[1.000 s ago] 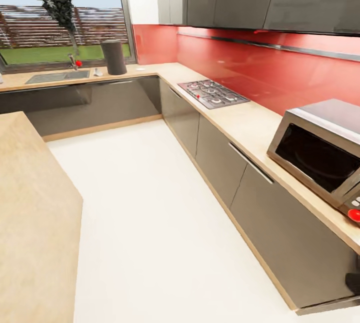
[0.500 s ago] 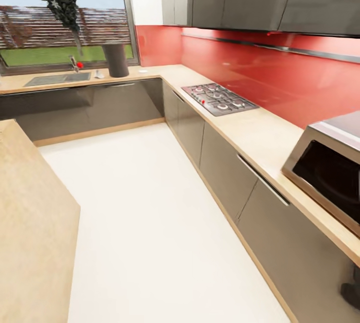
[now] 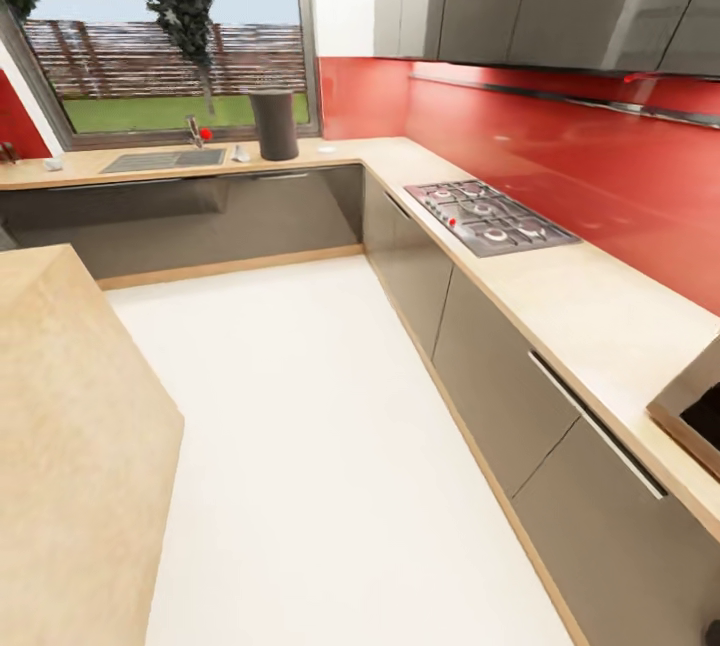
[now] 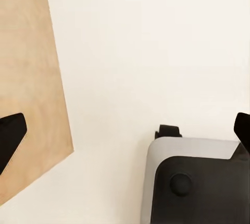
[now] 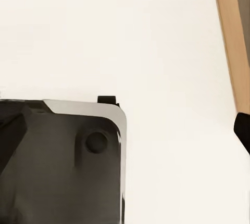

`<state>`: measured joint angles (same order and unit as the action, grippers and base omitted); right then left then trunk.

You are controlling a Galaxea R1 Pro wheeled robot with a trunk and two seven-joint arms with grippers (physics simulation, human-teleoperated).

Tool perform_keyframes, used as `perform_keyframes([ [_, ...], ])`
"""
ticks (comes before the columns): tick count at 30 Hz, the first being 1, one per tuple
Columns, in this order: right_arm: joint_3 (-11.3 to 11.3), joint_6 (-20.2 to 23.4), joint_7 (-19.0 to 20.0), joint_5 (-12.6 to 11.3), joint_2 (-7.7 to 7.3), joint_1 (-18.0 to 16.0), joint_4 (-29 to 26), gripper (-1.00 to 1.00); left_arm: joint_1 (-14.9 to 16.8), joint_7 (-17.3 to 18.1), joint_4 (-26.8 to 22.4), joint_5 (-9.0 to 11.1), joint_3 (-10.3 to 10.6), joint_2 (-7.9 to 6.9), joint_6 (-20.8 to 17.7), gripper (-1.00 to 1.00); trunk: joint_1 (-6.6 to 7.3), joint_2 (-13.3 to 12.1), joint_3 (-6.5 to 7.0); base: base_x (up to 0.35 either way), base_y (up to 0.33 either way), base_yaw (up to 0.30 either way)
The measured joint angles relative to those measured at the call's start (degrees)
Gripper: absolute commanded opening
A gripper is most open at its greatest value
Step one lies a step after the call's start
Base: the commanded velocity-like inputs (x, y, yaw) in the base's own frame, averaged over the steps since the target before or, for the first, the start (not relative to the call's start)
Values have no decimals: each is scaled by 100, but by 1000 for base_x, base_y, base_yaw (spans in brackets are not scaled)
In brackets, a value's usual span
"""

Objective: Set up a coffee station on the kitchen countertop: keep the coffee maker on the countertop, move the bottle of coffee from the kitchen shelf to the counter next to the coffee maker, place a paper coffee filter on top of the coffee maker, put the saucer next to the coffee maker with the coffee cup on the saucer, and place the electric kettle next to the coffee maker.

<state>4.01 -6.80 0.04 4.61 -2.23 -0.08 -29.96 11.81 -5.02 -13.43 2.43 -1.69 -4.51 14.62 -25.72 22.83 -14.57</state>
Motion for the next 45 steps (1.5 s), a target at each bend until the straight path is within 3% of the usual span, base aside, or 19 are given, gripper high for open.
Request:
perform_keyframes([
  [34,46,-37,-28,-13,1,0,19,100,9,6,2,-20,11,2,3,100,0,0,182,337,-18,224],
  [45,48,-38,-28,-16,1,0,20,100,11,6,3,-27,13,2,3,100,0,0,269,329,-131,71],
])
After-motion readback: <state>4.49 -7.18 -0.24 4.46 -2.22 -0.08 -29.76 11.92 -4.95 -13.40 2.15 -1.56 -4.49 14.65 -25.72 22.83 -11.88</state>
